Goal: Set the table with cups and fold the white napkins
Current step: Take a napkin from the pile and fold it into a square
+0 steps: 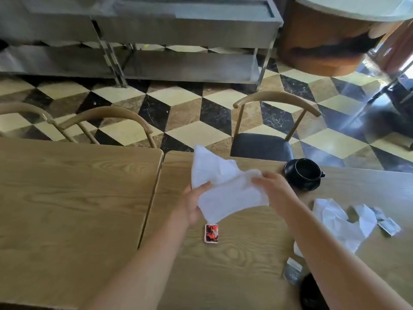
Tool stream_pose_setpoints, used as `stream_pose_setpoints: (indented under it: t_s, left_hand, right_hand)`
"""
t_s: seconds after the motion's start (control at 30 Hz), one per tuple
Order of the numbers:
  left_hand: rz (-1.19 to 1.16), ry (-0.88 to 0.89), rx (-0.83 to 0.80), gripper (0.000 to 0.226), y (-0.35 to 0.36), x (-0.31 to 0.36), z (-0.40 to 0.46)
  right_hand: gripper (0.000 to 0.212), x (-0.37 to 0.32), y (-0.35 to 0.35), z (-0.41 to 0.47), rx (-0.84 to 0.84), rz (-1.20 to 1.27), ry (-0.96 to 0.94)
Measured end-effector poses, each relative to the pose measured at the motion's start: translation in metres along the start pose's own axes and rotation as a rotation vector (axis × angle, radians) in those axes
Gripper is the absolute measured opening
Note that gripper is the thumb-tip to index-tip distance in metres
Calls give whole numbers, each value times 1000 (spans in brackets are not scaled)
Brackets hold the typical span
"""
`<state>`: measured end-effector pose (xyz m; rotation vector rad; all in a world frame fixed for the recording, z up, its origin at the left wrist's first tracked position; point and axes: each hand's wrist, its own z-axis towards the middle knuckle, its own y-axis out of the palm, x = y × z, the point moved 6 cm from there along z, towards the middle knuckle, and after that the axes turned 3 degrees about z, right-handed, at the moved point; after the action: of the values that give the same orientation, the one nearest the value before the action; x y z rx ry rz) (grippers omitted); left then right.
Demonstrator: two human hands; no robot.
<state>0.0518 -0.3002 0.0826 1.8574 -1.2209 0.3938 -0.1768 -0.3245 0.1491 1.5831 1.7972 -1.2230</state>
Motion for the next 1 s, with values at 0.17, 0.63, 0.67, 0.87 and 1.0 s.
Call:
stream_pose_setpoints:
  t_s: [0.17,0.63,0.67,0.87,1.0]
  left_hand:
    - [126,-345,171,35,-56,-106,-30]
    - [375,-341,312,90,-140,-164,-93]
    - [379,-296,307,93,-140,-156,-92]
    - [238,-123,356,14,-115,-91,-54]
    - [285,-53,281,26,-94,-44,-15]
  right_hand:
    - [20,156,22,-39,-10,156,490]
    - [33,241,42,-100,-32,139,546]
    - [35,236,37,-97,-15,167,507]
    - [20,179,26,-51,-132,356,330]
    - [24,130,22,-8,-165,522,276]
